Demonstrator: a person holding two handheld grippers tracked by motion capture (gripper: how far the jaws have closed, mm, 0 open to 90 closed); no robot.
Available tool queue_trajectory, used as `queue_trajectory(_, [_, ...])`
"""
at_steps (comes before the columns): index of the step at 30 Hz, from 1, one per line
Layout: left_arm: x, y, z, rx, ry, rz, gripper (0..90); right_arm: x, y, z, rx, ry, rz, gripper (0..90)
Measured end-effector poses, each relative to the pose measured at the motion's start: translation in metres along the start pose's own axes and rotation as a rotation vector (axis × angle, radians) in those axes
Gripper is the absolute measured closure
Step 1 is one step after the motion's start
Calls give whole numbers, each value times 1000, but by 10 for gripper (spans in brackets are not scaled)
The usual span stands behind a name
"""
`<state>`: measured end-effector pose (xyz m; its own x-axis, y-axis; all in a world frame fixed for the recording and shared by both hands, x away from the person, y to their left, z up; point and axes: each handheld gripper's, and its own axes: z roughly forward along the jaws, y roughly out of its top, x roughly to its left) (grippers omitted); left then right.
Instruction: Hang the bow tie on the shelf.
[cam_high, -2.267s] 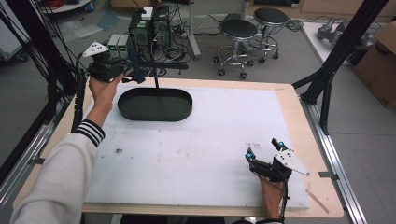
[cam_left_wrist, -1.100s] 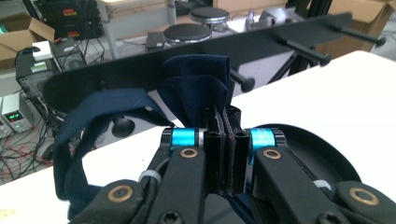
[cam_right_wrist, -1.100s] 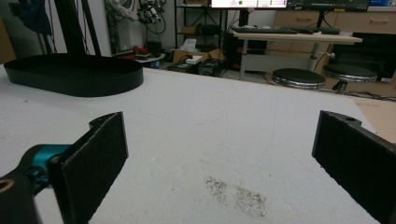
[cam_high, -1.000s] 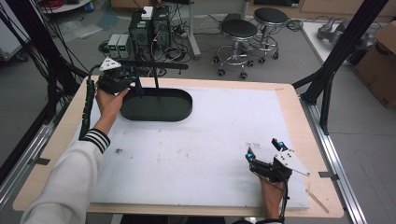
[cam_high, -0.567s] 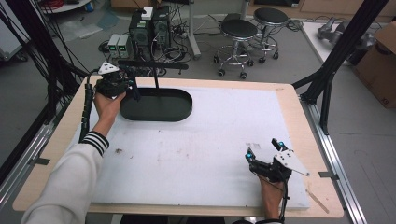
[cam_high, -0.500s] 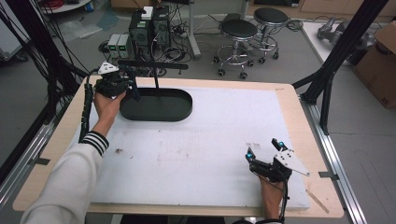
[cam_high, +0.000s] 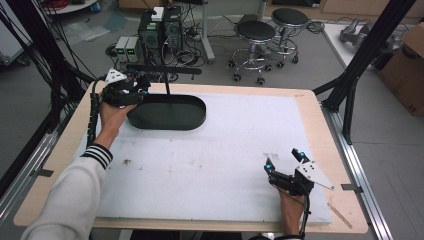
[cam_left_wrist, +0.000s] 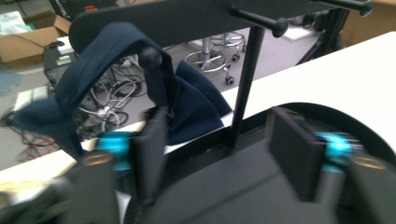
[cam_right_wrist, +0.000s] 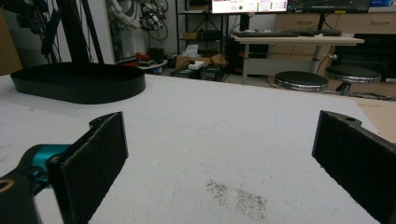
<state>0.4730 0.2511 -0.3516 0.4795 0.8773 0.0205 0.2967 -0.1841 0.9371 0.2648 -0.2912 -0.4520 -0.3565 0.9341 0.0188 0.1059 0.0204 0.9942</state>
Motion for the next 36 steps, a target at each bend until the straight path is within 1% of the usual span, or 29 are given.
queue_trajectory(2, [1, -3, -2, -11, -24, -18, 281, 0, 0, 0, -1, -1, -5, 24])
queue_trajectory(4, [0, -6, -5, 3, -50, -33, 201, 0, 0, 0, -1, -1, -6, 24])
queue_trajectory(5, [-1, -8, -7, -3, -65, -38, 181, 0, 0, 0, -2, -3, -5, 24])
queue_trajectory(7, [-3, -12, -14, -26, -87, -41, 180, 0, 0, 0, -4, -3, -7, 24])
queue_trajectory(9, [-4, -16, -20, -40, -105, -36, 172, 1, 0, 0, -2, -4, -7, 24])
queue_trajectory(11, [-6, -21, -27, -62, -110, -31, 156, 1, 0, -1, -3, -3, -8, 24])
queue_trajectory(12, [-8, -25, -32, -73, -127, -45, 156, 1, 0, -1, -6, -6, -10, 24])
queue_trajectory(13, [-9, -27, -35, -82, -132, -46, 153, 1, 0, -1, -9, -8, -13, 24])
queue_trajectory(17, [-19, -39, -56, -144, -162, -25, 153, 1, 0, -1, -8, -10, 2, 24])
queue_trajectory(19, [-22, -46, -65, -173, -168, -14, 154, 1, 0, -1, -7, -11, 2, 24])
queue_trajectory(23, [-26, -64, -83, -230, -192, -31, 154, 1, 0, -1, -8, -13, 0, 24])
queue_trajectory(25, [-28, -75, -92, -245, -203, -35, 154, 1, 0, -1, -10, -11, -7, 24])
queue_trajectory(29, [-36, -102, -112, -282, -224, -19, 154, 1, 0, 0, -9, -12, -7, 24])
queue_trajectory(31, [-38, -119, -123, -317, -224, -9, 154, 1, 0, -1, -6, -12, 0, 24])
queue_trajectory(34, [-39, -135, -132, -342, -213, -8, 153, 0, 0, -1, -12, -11, 5, 24])
queue_trajectory(35, [-39, -138, -134, -339, -208, -4, 153, 0, 0, -1, -13, -10, -2, 24])
queue_trajectory(36, [-39, -141, -136, -336, -206, -7, 153, 1, 0, -1, -8, -9, 3, 24])
